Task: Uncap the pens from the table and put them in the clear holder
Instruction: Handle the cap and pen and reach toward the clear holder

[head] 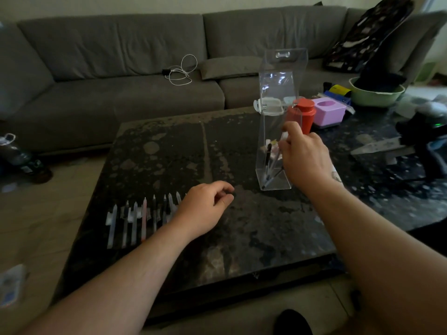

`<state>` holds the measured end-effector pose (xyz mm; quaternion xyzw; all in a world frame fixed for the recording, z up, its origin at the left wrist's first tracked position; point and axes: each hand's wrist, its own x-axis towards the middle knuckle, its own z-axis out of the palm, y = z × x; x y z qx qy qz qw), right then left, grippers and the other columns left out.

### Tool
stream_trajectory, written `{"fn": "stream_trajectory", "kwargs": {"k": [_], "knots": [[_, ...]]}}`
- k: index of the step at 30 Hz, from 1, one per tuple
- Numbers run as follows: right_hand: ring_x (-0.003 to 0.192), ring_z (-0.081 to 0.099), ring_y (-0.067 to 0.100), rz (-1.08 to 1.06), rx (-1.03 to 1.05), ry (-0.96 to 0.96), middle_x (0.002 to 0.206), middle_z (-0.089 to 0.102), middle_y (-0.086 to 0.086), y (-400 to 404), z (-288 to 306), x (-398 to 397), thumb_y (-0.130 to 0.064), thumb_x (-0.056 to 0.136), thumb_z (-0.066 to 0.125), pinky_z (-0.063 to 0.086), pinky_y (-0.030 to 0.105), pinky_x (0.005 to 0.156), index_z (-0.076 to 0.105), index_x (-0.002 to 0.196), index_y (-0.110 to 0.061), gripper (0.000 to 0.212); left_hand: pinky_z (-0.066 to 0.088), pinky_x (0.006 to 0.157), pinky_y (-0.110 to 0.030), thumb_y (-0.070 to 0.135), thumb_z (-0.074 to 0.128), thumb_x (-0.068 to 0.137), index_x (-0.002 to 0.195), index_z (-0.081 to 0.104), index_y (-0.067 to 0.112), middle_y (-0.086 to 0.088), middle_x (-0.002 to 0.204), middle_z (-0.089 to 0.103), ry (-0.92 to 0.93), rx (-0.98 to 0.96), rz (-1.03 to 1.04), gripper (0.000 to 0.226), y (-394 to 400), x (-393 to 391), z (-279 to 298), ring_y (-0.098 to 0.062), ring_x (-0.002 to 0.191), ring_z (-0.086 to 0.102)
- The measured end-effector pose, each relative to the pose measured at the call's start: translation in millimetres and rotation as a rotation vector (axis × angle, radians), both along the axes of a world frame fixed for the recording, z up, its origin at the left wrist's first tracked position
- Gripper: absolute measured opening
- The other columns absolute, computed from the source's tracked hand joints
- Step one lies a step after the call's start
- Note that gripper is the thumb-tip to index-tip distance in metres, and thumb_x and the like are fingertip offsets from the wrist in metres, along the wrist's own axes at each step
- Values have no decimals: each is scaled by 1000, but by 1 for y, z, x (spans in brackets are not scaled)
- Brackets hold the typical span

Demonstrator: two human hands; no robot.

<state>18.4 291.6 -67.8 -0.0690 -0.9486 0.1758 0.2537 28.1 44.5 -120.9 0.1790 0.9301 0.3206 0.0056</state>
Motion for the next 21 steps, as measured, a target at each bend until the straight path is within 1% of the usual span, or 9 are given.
{"fn": "stream_trajectory", "kwargs": {"k": [3, 6, 8, 10, 12, 14, 16, 18, 21], "knots": [[96, 51, 29, 14, 86, -13, 99, 69, 8, 0, -3, 3, -21, 105, 56, 43, 43, 76, 59, 124, -22, 20, 48, 82, -19, 39, 61, 104, 128, 68, 36, 19, 105, 65, -14, -3, -6, 25, -1, 0, 2, 0, 100, 60], [101, 52, 30, 26, 95, -43, 108, 72, 4, 1, -4, 5, -16, 102, 59, 44, 43, 79, 65, 124, -25, 25, 48, 83, -21, 36, 62, 105, 129, 68, 35, 19, 106, 65, -27, -12, 2, 25, -1, 2, 4, -1, 101, 60], [106, 52, 29, 31, 71, -70, 118, 70, 1, 1, -3, 6, -10, 99, 58, 47, 46, 86, 65, 129, -29, 36, 45, 79, -16, 35, 62, 105, 129, 68, 36, 20, 106, 63, -31, -17, 2, 26, 0, 2, 4, 0, 100, 59], [113, 51, 28, 27, 16, -47, 128, 64, 1, 1, -5, 8, -9, 100, 55, 45, 43, 91, 61, 136, -30, 42, 42, 77, -15, 34, 62, 105, 129, 68, 37, 19, 108, 62, -42, -31, 2, 25, 0, 1, 4, 0, 100, 57], [117, 51, 26, 22, -53, 40, 131, 59, 3, -2, -4, 11, -13, 103, 54, 42, 39, 92, 57, 141, -28, 41, 45, 85, -21, 30, 60, 106, 125, 70, 37, 16, 111, 63, -52, -48, 18, 23, -2, -3, 5, -2, 103, 56], [111, 52, 20, 44, -101, 114, 128, 58, 2, -9, 0, 13, -17, 104, 53, 42, 34, 87, 57, 140, -25, 37, 48, 95, -28, 19, 57, 106, 118, 74, 38, 15, 114, 64, -35, -66, 74, 28, -8, -9, 4, -6, 109, 58], [105, 54, 14, 132, -104, 122, 123, 60, 0, -22, 4, 16, -20, 103, 54, 46, 34, 85, 60, 136, -25, 33, 51, 97, -34, 6, 53, 101, 110, 76, 39, 16, 111, 61, 2, -122, 171, 41, -20, -18, 3, -12, 113, 57], [106, 57, 14, 270, -84, 40, 121, 62, -3, -43, 0, 18, -23, 102, 55, 48, 33, 87, 64, 131, -26, 30, 52, 97, -38, 0, 52, 98, 108, 74, 42, 14, 116, 62, 28, -216, 268, 49, -34, -26, 3, -16, 116, 54], [106, 62, 23, 451, 4, -193, 115, 64, 0, -81, -22, 19, -26, 99, 56, 52, 38, 89, 68, 126, -26, 30, 52, 99, -43, 13, 58, 100, 116, 72, 45, 8, 127, 62, 4, -317, 348, 38, -54, -33, 0, -21, 122, 52]]}}
